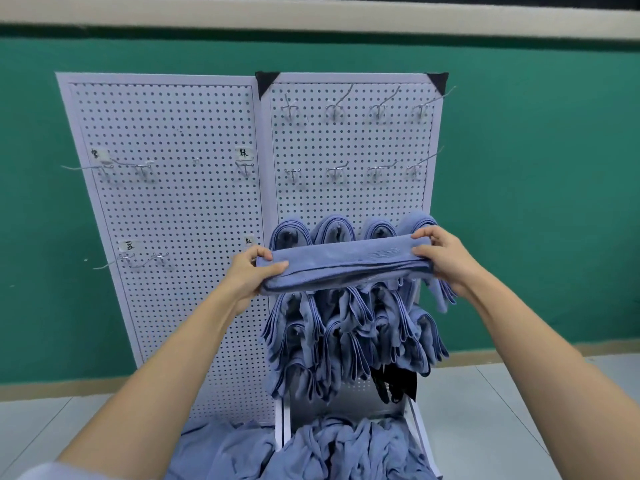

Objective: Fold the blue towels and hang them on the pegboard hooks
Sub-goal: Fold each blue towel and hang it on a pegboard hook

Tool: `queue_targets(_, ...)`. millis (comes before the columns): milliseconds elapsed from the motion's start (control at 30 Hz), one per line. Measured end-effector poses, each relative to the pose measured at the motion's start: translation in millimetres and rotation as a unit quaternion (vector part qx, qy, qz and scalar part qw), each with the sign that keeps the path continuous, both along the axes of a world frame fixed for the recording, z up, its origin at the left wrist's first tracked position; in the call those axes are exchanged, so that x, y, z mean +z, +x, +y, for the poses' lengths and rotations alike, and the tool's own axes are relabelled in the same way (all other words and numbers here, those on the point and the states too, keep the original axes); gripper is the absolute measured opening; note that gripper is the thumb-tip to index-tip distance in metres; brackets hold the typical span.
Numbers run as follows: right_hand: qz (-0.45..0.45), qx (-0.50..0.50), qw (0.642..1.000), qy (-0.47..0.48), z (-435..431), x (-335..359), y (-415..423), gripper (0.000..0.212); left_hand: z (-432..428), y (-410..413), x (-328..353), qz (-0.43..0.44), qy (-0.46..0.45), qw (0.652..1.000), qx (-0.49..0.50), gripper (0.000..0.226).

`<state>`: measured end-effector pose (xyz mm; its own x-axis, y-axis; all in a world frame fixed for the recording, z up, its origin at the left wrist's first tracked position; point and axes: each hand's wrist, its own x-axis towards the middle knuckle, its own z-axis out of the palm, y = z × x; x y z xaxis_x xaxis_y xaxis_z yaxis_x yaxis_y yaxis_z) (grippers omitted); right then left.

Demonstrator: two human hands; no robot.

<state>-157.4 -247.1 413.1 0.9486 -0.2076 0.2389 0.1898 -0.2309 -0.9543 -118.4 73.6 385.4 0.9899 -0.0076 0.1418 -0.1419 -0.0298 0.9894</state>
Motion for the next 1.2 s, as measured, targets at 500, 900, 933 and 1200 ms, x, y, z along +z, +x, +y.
queue_targets(500,-0.036,0.011,0.999,0.026,38,57,-23,0.017,-126,-48,-27,0.045,0.033,0.994,-0.089,0.061)
queue_targets(900,-0.095,-0.023,0.974,0.204,5,60,-29,0.011,-166,-40,-12,-0.092,0.063,0.993,0.025,0.028)
queue_targets(933,-0.085,-0.042,0.976,0.195,-7,53,-27,0.010,-159,-37,-7,-0.117,0.075,0.990,0.036,0.028)
queue_targets(1200,-0.124,-0.135,0.948,-0.261,-16,5,-16,0.028,-152,-17,34,-0.180,0.214,0.955,0.098,0.017)
